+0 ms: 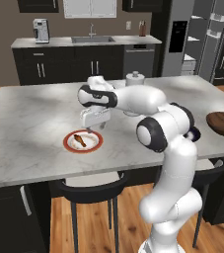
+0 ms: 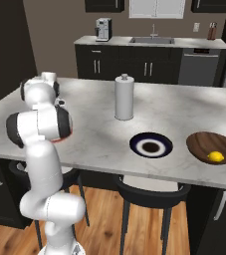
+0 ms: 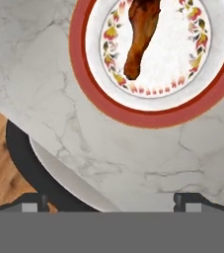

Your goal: Pick the chicken drumstick and lemon from their plates and place them in the bowl. Then put the bowl in the fridge.

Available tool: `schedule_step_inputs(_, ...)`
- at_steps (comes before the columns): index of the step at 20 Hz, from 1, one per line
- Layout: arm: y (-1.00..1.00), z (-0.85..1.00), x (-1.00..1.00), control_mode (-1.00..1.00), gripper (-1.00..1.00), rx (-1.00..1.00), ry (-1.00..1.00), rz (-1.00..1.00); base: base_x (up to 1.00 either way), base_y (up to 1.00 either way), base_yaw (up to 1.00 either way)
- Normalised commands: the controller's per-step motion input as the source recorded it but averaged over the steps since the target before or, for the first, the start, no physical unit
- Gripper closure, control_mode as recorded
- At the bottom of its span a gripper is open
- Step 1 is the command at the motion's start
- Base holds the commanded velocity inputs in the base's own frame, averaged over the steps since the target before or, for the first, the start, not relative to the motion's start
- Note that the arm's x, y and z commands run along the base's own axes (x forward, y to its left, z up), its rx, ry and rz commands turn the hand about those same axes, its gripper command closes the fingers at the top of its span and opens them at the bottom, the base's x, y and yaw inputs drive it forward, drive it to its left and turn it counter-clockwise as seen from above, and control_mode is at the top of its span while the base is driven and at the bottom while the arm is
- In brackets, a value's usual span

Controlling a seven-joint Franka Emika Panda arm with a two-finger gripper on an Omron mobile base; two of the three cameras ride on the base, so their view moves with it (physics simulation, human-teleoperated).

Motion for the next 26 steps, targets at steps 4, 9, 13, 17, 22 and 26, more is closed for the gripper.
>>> schedule_step_inputs(4,0.30,-0.19,0.31,-1.00,-1.00,0.00,0.00,-0.08,0.00,0.00,0.00)
schedule_step_inputs(9,0.27,-0.25,0.36,-1.00,-1.00,0.00,0.00,-0.13,0.00,0.00,0.00)
schedule_step_inputs(13,0.15,-0.30,0.42,-1.00,-1.00,0.00,0.03,-0.08,0.00,0.00,0.00)
schedule_step_inputs(17,0.18,-0.33,0.42,-1.00,-1.00,0.00,0.03,-0.06,0.00,0.00,0.00)
schedule_step_inputs(22,0.19,-0.26,0.33,-1.00,-1.00,0.00,0.00,-0.01,0.00,0.00,0.00)
schedule_step_inputs(26,0.23,-0.24,0.26,-1.00,-1.00,-0.03,0.00,0.00,0.00,0.00,0.00)
